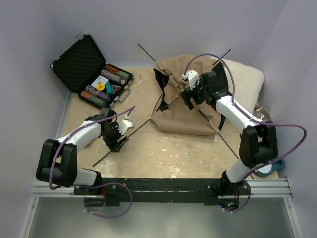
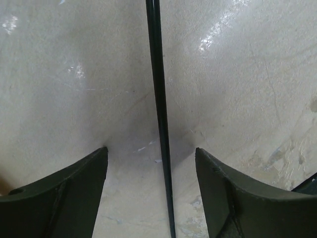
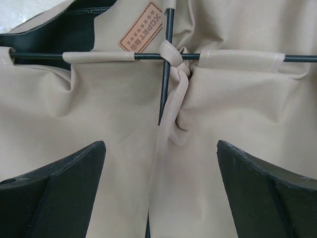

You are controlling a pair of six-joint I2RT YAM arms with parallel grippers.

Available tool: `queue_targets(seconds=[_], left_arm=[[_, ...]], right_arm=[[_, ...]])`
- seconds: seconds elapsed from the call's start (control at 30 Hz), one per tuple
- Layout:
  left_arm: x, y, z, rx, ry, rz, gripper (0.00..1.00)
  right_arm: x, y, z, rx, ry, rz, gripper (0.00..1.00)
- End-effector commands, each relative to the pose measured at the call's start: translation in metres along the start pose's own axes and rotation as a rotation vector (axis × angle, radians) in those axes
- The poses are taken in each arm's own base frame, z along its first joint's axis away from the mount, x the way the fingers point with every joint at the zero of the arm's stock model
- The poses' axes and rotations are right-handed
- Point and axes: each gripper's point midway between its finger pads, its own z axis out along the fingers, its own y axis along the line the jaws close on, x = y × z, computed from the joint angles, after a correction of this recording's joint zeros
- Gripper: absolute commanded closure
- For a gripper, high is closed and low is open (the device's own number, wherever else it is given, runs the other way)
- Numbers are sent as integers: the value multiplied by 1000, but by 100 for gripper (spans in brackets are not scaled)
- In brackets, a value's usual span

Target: Set up the pet tent

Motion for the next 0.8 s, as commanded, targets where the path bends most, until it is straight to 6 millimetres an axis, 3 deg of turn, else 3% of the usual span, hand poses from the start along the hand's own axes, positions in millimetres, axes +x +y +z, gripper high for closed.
queue_targets(seconds=[0.0,0.2,0.27,0.4,0.57,0.77], left_arm=[[-9,2,12,16,-13,39,27],[-10,10,20,1,8,34,43],[-17,12,18,-6,-11,36,57],[-40,18,5,-32,-90,48,98],[-71,16,-9,-31,-201,83,100],[-117,19,-41,-85,-409,108,100]], right_arm=[[-27,-13,6,39,-62,19,3],[-10,-19,27,70,-13,22,5],[-4,-19,31,75,0,22,6],[9,-13,39,59,25,27,12],[17,0,44,1,29,40,28],[-1,11,29,-64,-32,33,62]])
